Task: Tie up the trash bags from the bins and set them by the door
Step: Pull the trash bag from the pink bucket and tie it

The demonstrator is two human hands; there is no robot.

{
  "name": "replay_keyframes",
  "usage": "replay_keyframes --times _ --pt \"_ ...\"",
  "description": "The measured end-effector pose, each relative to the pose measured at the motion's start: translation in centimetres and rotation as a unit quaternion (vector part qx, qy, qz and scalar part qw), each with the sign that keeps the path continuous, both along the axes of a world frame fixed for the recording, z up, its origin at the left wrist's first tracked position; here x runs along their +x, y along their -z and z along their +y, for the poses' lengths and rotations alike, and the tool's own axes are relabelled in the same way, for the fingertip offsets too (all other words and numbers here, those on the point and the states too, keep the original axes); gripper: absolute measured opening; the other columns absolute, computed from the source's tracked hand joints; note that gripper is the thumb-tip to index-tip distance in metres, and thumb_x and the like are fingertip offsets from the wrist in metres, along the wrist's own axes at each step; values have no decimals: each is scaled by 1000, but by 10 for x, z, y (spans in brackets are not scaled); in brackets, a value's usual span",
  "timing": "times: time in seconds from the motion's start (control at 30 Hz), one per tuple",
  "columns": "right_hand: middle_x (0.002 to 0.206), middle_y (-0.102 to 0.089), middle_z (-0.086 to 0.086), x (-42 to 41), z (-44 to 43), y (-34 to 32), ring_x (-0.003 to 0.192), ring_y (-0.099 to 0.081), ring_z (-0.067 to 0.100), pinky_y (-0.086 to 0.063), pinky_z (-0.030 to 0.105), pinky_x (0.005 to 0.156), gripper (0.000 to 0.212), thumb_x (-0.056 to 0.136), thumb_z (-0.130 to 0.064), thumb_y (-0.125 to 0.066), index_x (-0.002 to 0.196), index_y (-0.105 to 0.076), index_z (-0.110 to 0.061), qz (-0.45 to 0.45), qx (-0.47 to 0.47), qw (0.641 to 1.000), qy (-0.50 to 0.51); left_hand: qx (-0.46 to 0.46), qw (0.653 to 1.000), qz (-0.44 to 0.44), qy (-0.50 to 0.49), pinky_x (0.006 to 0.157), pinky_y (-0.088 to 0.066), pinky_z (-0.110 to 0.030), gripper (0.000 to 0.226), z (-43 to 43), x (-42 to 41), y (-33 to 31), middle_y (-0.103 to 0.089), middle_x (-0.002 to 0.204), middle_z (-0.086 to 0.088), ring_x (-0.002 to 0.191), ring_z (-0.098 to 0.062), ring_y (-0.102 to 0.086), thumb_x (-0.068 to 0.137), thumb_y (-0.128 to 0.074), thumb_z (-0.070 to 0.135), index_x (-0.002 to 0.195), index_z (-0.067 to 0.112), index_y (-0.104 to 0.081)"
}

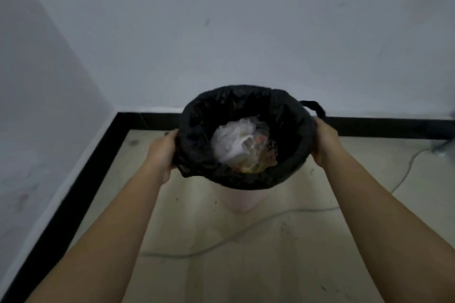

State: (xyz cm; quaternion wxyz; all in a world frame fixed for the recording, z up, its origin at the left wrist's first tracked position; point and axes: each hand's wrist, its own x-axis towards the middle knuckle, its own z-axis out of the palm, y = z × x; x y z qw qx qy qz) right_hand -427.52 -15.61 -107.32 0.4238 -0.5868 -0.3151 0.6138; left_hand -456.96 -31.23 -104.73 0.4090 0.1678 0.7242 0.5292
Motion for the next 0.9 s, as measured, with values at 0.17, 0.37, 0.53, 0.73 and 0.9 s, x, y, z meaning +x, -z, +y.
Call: replay_keyframes --times 0.17,0.37,0.53,0.73,0.9 --pt "106 -73 7 -5 -9 -44 98 -70 22 -57 36 86 34 90 -43 -68 108 -66 -14 -45 94 994 -33 107 993 40 -22 43 -35 -25 21 10 -5 -65 -39 48 3 40 -13 -36 93 -58 23 75 15 -53" --pt "103 -77 6 -7 -27 -44 95 -74 26 -59 44 88 39 80 -29 -82 112 -65 -15 -49 48 988 -140 23 938 273 211 60 -49 -32 28 22 23 -81 -58 64 -6 58 -22 -57 96 -62 34 84 9 -64" --pt "93 -73 12 -27 -36 -40 89 -72 30 -61 43 80 8 84 -14 -73 89 -67 -14 -107 130 983 -77 -31 803 545 238 56 -29 -34 51 29 43 -93 -46 57 -4 62 -26 -49 102 -49 35 59 9 -45" --pt "75 -61 19 -40 -44 -30 71 -60 33 -53 46 65 7 82 -3 -55 75 -55 -1 -222 165 960 -35 196 808 473 292 55 -45 -22 34 23 83 -127 -62 55 17 51 1 -58 101 -55 33 82 10 -72" --pt "81 -63 13 -48 -43 -38 81 -63 32 -53 42 70 12 88 -11 -55 76 -57 -8 -229 183 954 -67 314 900 258 158 54 -44 -20 25 35 93 -156 -51 54 3 44 -8 -50 103 -53 27 96 12 -71"
